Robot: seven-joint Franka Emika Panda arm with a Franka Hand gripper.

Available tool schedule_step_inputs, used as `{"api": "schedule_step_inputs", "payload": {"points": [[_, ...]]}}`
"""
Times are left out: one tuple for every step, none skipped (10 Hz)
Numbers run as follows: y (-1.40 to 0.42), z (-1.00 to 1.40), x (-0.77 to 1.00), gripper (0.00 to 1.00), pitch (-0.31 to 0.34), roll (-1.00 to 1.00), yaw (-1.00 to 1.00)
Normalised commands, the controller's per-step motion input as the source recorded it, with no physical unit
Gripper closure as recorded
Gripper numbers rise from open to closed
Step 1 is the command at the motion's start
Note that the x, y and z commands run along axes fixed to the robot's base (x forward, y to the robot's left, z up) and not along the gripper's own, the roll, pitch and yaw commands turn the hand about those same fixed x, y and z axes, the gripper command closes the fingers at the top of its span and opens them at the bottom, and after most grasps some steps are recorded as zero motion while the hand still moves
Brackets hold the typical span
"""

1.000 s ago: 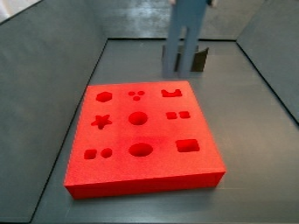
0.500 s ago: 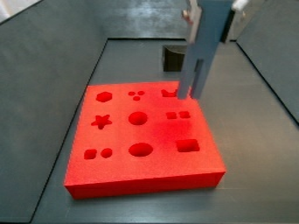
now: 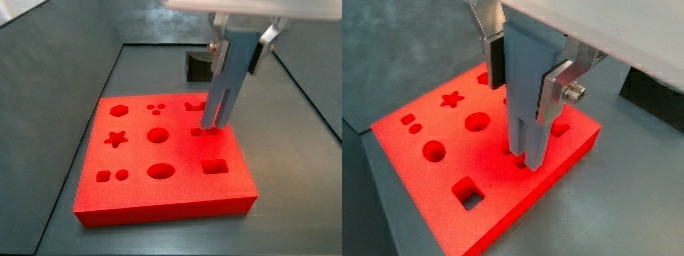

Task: Pick up the double-square object. Move up. Rotate the double-square object. Place the double-square object on the fixture. Regrasp the double-square object. Move to above the board. Insert the double-square object.
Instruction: Insert the double-square object.

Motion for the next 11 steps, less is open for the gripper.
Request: {"api": "schedule_step_inputs", "payload": {"points": [[0.0, -0.15, -0.07, 1.0, 0.0, -0.14, 0.0], [0.0, -0.16, -0.09, 1.0, 0.01, -0.17, 0.0], [0.0, -0.13, -0.17, 1.0, 0.0, -0.19, 0.0], [0.0, -0.11, -0.22, 1.0, 0.0, -0.22, 0.0], [0.0, -0.08, -0.17, 1.0, 0.0, -0.25, 0.0], [0.0, -0.13, -0.21, 1.0, 0.0, -0.24, 0.0], [0.0, -0.27, -0.17, 1.0, 0.0, -0.16, 0.0], [0.0, -0.44, 0.0, 1.0, 0.0, -0.02, -0.03], [0.0, -0.51, 0.1, 1.0, 0.0, 0.01, -0.11], [-0.01, -0.51, 0.12, 1.0, 0.0, 0.03, -0.13], [-0.01, -0.47, 0.09, 1.0, 0.0, 0.01, -0.11]]}}
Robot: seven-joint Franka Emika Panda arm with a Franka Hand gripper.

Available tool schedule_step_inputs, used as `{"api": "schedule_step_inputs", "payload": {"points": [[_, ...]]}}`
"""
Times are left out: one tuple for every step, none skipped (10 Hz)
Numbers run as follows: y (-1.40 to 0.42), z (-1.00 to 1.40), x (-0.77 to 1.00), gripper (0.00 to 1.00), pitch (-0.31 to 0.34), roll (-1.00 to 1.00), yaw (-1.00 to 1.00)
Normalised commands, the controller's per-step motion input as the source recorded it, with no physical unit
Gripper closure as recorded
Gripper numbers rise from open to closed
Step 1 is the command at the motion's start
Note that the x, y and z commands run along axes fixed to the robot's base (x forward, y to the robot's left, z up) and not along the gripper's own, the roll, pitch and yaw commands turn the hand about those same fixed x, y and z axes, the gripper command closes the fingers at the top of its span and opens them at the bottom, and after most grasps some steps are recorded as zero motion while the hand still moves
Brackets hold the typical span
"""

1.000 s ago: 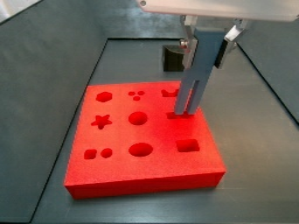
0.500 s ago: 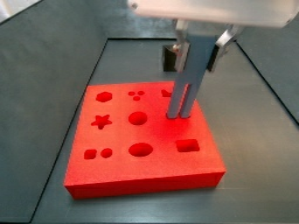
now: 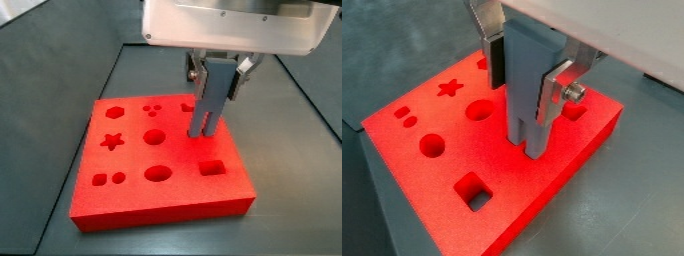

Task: Pick up the double-square object. Move up. Rotate the double-square object. Place the double-square object on the fixture. Regrasp the double-square object. Move to above the board. Insert the double-square object.
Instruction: Insert the double-square object.

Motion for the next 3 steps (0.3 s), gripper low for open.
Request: {"api": "schedule_step_inputs", "payload": {"points": [[0.0, -0.17, 0.01, 1.0, 0.0, -0.08, -0.05], [0.0, -0.05, 0.0, 1.0, 0.0, -0.07, 0.0], [0.0, -0.01, 0.0, 1.0, 0.0, -0.03, 0.0]]}}
